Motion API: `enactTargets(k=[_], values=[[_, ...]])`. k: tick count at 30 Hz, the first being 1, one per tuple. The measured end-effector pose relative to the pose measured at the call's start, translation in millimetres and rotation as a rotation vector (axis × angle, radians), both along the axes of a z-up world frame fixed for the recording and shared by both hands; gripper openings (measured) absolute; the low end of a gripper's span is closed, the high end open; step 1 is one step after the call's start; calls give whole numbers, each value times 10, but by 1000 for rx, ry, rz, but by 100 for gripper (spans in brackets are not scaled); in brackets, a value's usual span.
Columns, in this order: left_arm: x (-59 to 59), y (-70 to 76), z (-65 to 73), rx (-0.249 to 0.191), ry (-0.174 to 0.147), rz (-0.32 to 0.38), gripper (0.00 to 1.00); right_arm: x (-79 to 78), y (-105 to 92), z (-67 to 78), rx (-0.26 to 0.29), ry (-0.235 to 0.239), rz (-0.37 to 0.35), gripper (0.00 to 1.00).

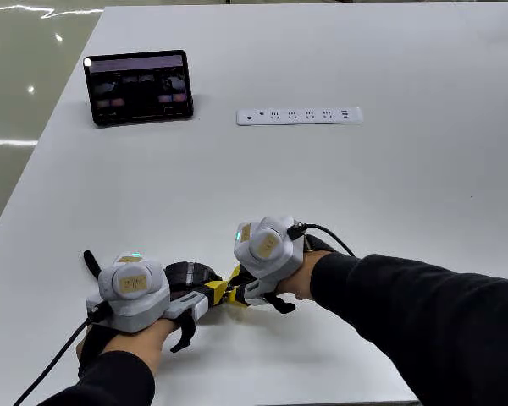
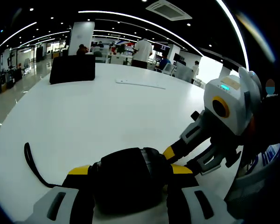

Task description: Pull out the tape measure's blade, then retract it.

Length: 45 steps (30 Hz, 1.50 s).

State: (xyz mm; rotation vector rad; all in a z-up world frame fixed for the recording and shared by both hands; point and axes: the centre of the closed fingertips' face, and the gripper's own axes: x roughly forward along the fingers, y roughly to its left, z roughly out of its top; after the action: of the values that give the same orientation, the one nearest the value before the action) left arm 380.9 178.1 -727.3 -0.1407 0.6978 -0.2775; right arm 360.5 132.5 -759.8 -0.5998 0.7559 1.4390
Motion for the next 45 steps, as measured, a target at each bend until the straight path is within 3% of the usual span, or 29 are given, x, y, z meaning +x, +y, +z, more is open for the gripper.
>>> enactTargets(k=[30, 45], values=[[6, 3, -7, 1, 1, 2, 59, -7, -17, 49, 7, -30, 18, 11], [14, 6, -5, -9, 0, 10, 59, -7, 18, 51, 13, -9, 1, 10]])
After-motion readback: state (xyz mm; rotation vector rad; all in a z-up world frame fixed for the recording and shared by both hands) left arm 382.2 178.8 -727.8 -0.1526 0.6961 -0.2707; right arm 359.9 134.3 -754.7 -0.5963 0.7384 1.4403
